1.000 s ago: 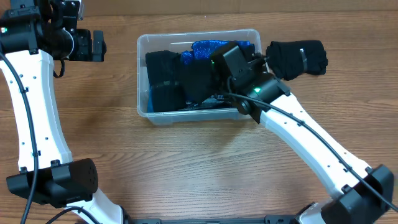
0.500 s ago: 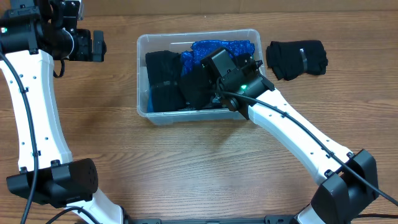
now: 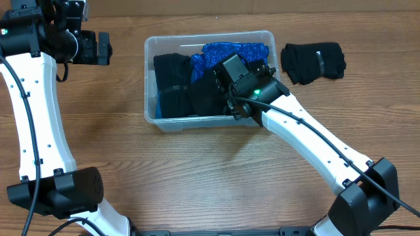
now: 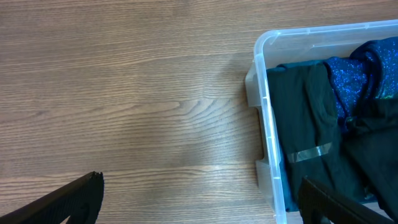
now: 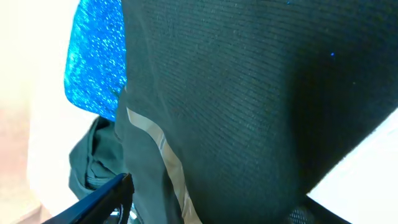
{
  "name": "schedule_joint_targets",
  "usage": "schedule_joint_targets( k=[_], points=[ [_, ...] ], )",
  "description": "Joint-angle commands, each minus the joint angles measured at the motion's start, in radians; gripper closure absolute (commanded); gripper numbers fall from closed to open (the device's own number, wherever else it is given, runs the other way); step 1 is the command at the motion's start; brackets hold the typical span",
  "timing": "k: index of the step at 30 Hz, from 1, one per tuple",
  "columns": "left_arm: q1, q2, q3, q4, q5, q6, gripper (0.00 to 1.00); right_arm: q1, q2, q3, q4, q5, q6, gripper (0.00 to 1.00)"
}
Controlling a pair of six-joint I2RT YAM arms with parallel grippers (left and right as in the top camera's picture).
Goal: Pack container
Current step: 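Lower the black garment into the bin's right side and release it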
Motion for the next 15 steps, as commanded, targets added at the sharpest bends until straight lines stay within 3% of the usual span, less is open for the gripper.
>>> schedule_joint_targets(
  k=[1,5,9,12,15],
  points=[
    [-0.003,0.01,0.008,0.003,0.0,-0.013,0.0,0.005,-0.009,0.034,-0.048,-0.038,-0.04,0.29],
    [0.0,0.01,0.008,0.003,0.0,-0.013,0.0,0.005,-0.02,0.034,-0.156,-0.051,-0.04,0.29],
    [0.0,0.01,0.008,0.003,0.0,-0.013,0.0,0.004,-0.04,0.034,-0.163,-0.034,-0.151,0.29],
    [0.0,0.01,0.008,0.003,0.0,-0.013,0.0,0.004,-0.051,0.034,-0.153,-0.001,-0.287,0.28],
    [0.0,0.01,0.008,0.004,0.0,-0.013,0.0,0.004,-0.055,0.034,-0.105,0.002,-0.613,0.26]
  ],
)
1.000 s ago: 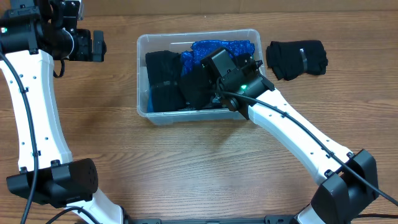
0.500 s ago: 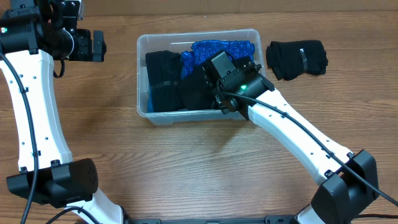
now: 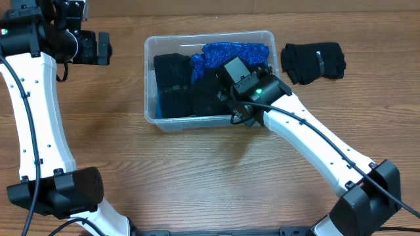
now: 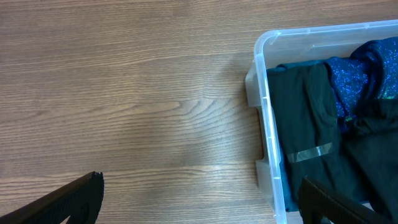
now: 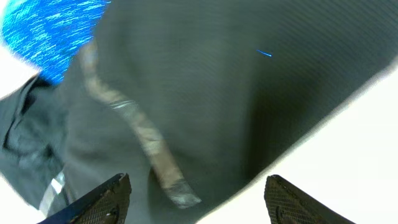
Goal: Pack container
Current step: 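Lower the black garment into the bin's right side and release it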
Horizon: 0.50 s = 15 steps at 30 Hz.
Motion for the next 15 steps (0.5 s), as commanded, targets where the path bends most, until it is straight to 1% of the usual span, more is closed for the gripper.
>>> schedule_joint_targets(
  k=[1,3,5,6,7,8,9,10,12,13,15],
  points=[
    [0.0,0.01,0.008,0.003,0.0,-0.013,0.0,0.005,-0.045,0.02,0.029,0.026,-0.401,0.26],
    [0.0,0.01,0.008,0.004,0.001,-0.013,0.0,0.005,-0.045,0.02,0.035,0.027,-0.568,0.27],
    [0.0,0.01,0.008,0.004,0.001,-0.013,0.0,0.003,-0.045,0.02,0.044,0.027,-0.675,0.3],
    [0.0,0.01,0.008,0.004,0.0,-0.013,0.0,0.0,-0.045,0.02,0.053,0.028,-0.747,0.34],
    [0.0,0.01,0.008,0.003,0.0,-0.013,0.0,-0.003,-0.044,0.02,0.058,0.036,-0.787,0.39],
    [0.0,0.01,0.008,0.003,0.0,-0.013,0.0,-0.008,-0.042,0.02,0.061,0.058,-0.822,0.57],
    [0.0,0.01,0.008,0.004,0.001,-0.013,0.0,-0.012,-0.038,0.02,0.063,0.072,-0.846,0.66],
    [0.0,0.01,0.008,0.003,0.001,-0.013,0.0,-0.021,-0.032,0.019,0.065,0.085,-0.873,0.71],
    [0.0,0.01,0.008,0.003,0.0,-0.013,0.0,-0.046,-0.015,0.019,0.068,0.095,-0.914,0.85],
    [0.0,0.01,0.008,0.004,0.001,-0.013,0.0,-0.063,-0.005,0.018,0.068,0.094,-0.917,0.89],
    [0.0,0.01,0.008,0.003,0.001,-0.013,0.0,-0.097,0.015,0.017,0.064,0.093,-0.917,0.9]
  ],
)
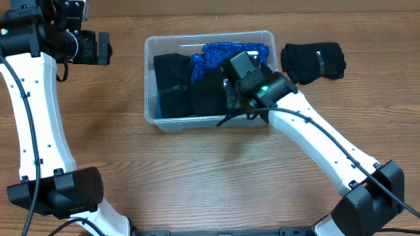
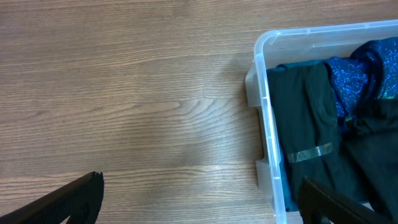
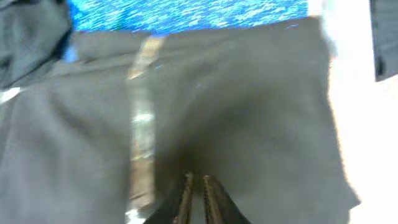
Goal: Pack container
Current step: 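Lower the black garment into the bin's right side and release it, then move the right gripper to the remaining black garment and grasp it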
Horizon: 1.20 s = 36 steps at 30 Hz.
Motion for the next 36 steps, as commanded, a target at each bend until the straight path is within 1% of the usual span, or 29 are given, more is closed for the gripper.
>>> schedule_joint_targets(
  k=[1,6,11,20,24,26,28,29,31,32,33,34,36],
  points=[
    [0.0,0.01,0.008,0.003,0.001,-0.013,0.0,-0.062,0.036,0.014,-0.001,0.026,-0.062,0.91],
    [0.0,0.01,0.008,0.003,0.0,-0.013,0.0,-0.112,0.098,-0.027,0.026,-0.027,-0.062,0.91],
    [0.0,0.01,0.008,0.004,0.0,-0.013,0.0,-0.117,0.147,-0.046,0.06,-0.041,-0.062,0.91],
    [0.0,0.01,0.008,0.003,0.001,-0.013,0.0,-0.117,0.172,-0.119,0.103,-0.041,-0.062,0.91],
    [0.0,0.01,0.008,0.004,0.0,-0.013,0.0,-0.12,0.169,-0.088,0.085,-0.024,-0.067,0.89],
    [0.0,0.01,0.008,0.003,0.0,-0.013,0.0,-0.123,0.166,-0.043,0.053,-0.022,-0.07,0.84],
    [0.0,0.01,0.008,0.004,0.001,-0.013,0.0,-0.126,0.159,0.038,0.0,-0.022,-0.071,0.76],
    [0.0,0.01,0.008,0.004,0.001,-0.013,0.0,-0.126,0.156,0.101,-0.042,-0.023,-0.074,0.69],
    [0.0,0.01,0.008,0.004,0.0,-0.013,0.0,-0.126,0.156,0.187,-0.098,-0.023,-0.074,0.62],
    [0.0,0.01,0.008,0.004,0.0,-0.013,0.0,-0.126,0.155,0.238,-0.126,-0.023,-0.073,0.49],
    [0.0,0.01,0.008,0.003,0.001,-0.013,0.0,-0.128,0.155,0.285,-0.145,-0.027,-0.073,0.02],
    [0.0,0.01,0.008,0.004,0.001,-0.013,0.0,-0.131,0.155,0.324,-0.153,-0.027,-0.073,0.0],
    [0.0,0.01,0.008,0.004,0.0,-0.013,0.0,-0.148,0.155,0.389,-0.154,-0.024,-0.074,0.0]
  ],
)
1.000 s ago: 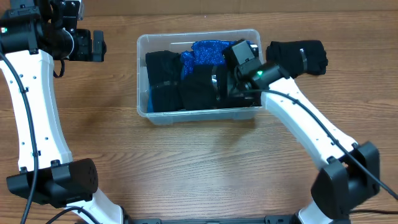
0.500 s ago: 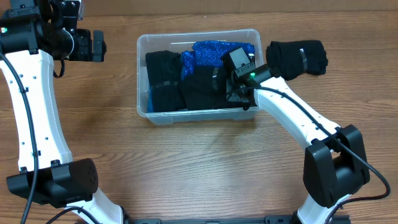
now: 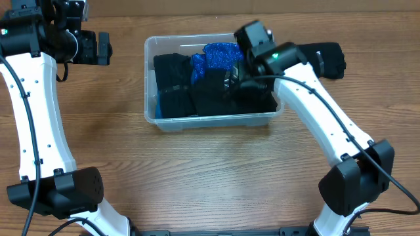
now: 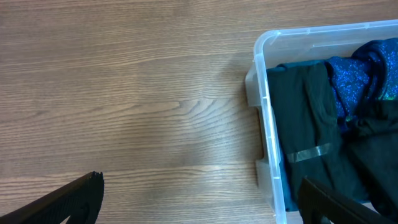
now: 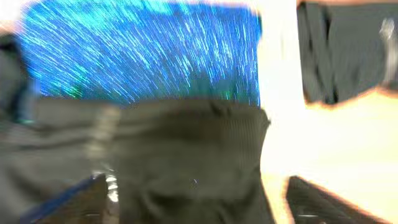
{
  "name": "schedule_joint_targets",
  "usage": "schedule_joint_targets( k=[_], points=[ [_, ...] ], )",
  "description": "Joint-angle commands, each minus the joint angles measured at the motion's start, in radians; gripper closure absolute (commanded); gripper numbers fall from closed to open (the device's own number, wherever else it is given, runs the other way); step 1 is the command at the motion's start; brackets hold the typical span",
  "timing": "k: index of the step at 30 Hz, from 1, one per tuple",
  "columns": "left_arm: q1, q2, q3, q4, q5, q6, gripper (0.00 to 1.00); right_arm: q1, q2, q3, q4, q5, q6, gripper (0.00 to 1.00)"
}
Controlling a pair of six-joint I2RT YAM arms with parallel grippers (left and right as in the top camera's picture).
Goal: Pack container
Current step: 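Move the right gripper to the remaining black garment and grasp it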
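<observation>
A clear plastic container (image 3: 149,78) holds black folded garments (image 3: 174,88) and a blue sparkly one (image 3: 220,54). My right gripper (image 3: 234,80) hangs over the bin's right half. In the blurred right wrist view its gripper (image 5: 199,202) stands open above black cloth (image 5: 186,155), with the blue sparkly cloth (image 5: 137,56) beyond. One more black folded garment (image 3: 328,60) lies on the table right of the bin, also seen as the black garment (image 5: 348,50). My left gripper (image 3: 98,47) is open and empty left of the bin, its fingers (image 4: 68,199) above bare wood.
The container's left rim (image 4: 264,124) with its handle shows in the left wrist view, black garment (image 4: 308,124) inside. The wooden table (image 3: 210,177) stretches in front of the bin. My right arm crosses over the bin's right wall.
My right gripper has moved back and to the right over the bin, and its jaws, then together on the black cloth, now stand apart. The left arm has not moved.
My right gripper was open low in the bin's near right part, over black cloth. Half a second later it was still open there. Then its jaws stood together over that cloth. Now it is open, farther back, the cloth lying in the bin.
</observation>
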Motion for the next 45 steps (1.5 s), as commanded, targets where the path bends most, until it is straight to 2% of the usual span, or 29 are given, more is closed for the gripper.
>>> schedule_joint_targets(
  k=[1,4,6,9,11,14,22,25,31,37,40,45],
  points=[
    [0.0,0.01,0.008,0.003,0.0,-0.013,0.0,-0.039,-0.008,0.116,0.0,0.002,0.0,0.0],
    [0.0,0.01,0.008,0.003,0.0,-0.013,0.0,-0.135,-0.008,0.139,0.035,-0.027,0.014,0.0],
    [0.0,0.01,0.008,0.003,0.0,-0.013,0.0,-0.25,-0.007,0.138,0.069,-0.17,0.018,0.0],
    [0.0,0.01,0.008,0.003,0.001,-0.013,0.0,-0.489,0.019,0.138,0.14,-0.481,0.016,0.02],
    [0.0,0.01,0.008,0.003,0.0,-0.013,0.0,-0.601,0.051,0.138,0.178,-0.613,0.014,0.02],
    [0.0,0.01,0.008,0.003,0.0,-0.013,0.0,-0.698,0.128,0.138,0.232,-0.703,-0.035,0.02],
    [0.0,0.01,0.008,0.003,0.0,-0.013,0.0,-0.721,0.32,0.138,0.428,-0.631,-0.063,0.05],
    [0.0,0.01,0.008,0.003,0.0,-0.013,0.0,-0.723,0.37,0.138,0.472,-0.542,-0.055,0.05],
    [0.0,0.01,0.008,0.003,0.0,-0.013,0.0,-0.75,0.442,0.136,0.493,-0.469,-0.059,0.06],
    [0.0,0.01,0.008,0.003,0.0,-0.013,0.0,-0.801,0.491,0.135,0.472,-0.48,-0.063,0.07],
    [0.0,0.01,0.008,0.003,0.001,-0.013,0.0,-0.801,0.496,0.134,0.469,-0.489,-0.066,0.12],
    [0.0,0.01,0.008,0.003,0.0,-0.013,0.0,-0.8,0.499,0.131,0.435,-0.508,-0.066,0.28]
  ],
)
